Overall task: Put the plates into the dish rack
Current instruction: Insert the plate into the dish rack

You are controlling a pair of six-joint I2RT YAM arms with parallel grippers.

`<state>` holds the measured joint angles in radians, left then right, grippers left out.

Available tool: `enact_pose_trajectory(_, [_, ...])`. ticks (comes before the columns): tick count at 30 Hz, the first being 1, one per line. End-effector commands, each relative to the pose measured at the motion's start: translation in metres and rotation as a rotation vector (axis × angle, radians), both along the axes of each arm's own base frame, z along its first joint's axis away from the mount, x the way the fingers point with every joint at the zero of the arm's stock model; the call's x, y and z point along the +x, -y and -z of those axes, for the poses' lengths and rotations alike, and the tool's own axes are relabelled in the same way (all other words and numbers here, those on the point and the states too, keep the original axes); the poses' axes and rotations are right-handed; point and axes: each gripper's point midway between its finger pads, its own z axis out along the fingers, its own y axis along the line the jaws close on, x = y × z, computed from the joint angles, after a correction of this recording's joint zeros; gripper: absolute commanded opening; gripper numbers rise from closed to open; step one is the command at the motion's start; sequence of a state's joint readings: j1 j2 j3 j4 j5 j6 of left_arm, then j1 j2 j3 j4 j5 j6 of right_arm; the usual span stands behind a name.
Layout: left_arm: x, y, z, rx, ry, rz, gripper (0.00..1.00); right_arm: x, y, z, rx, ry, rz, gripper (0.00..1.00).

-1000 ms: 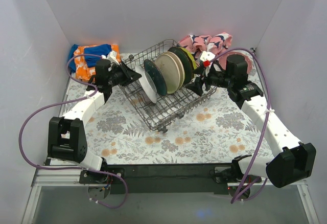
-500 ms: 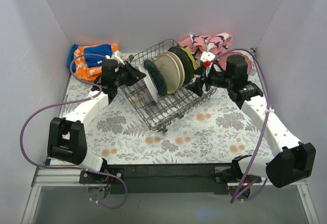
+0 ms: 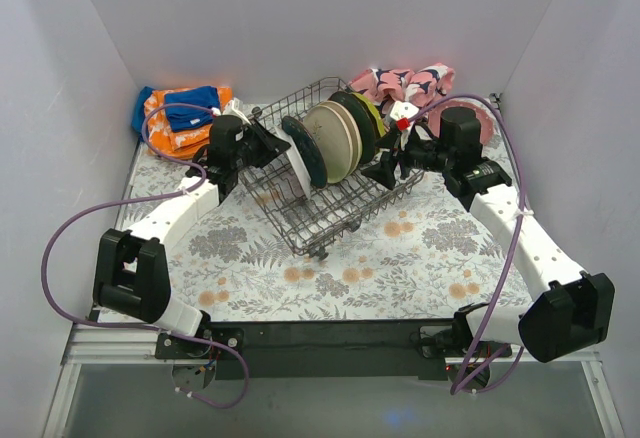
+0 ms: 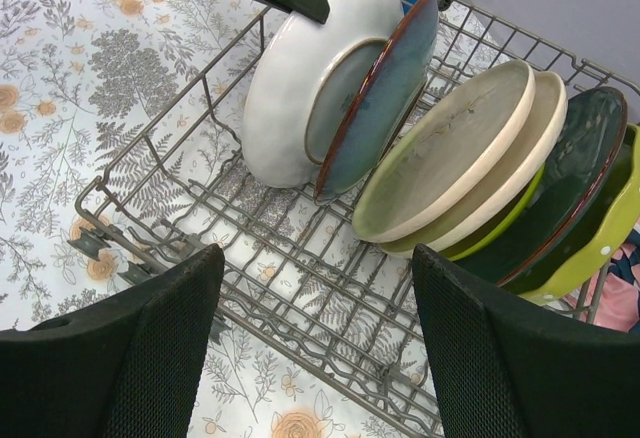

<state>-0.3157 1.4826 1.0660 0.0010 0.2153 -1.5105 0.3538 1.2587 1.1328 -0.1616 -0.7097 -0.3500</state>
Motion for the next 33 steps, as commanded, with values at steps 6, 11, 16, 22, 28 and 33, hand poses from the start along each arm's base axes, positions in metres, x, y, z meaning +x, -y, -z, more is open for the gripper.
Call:
enact_pose_trajectory(6, [0.002,0.011,-0.053,-0.04,0.125,-0.031,0.0,0.003,-0.003,-0.015,0.024,0.023,-0.011,0.81])
enact_pose_trajectory(11, [0.001,0.015,-0.055,-0.04,0.129,-0.05,0.0,0.002,-0.004,-0.013,0.022,0.017,-0.014,0.81])
enact_pose_trajectory(16, [0.0,0.018,-0.061,-0.032,0.145,-0.083,0.0,0.002,-0.004,-0.013,0.021,0.016,-0.015,0.81])
enact_pose_trajectory(22, [0.001,0.025,-0.061,-0.023,0.146,-0.122,0.0,0.004,-0.004,-0.014,0.021,0.016,-0.013,0.81])
enact_pose_trajectory(28, [0.005,0.023,-0.056,-0.018,0.125,-0.18,0.0,0.004,-0.004,-0.013,0.017,0.014,-0.012,0.81])
enact_pose_trajectory(33, [0.004,0.017,-0.06,-0.023,0.131,-0.218,0.0,0.004,-0.005,-0.013,0.018,0.012,-0.013,0.81])
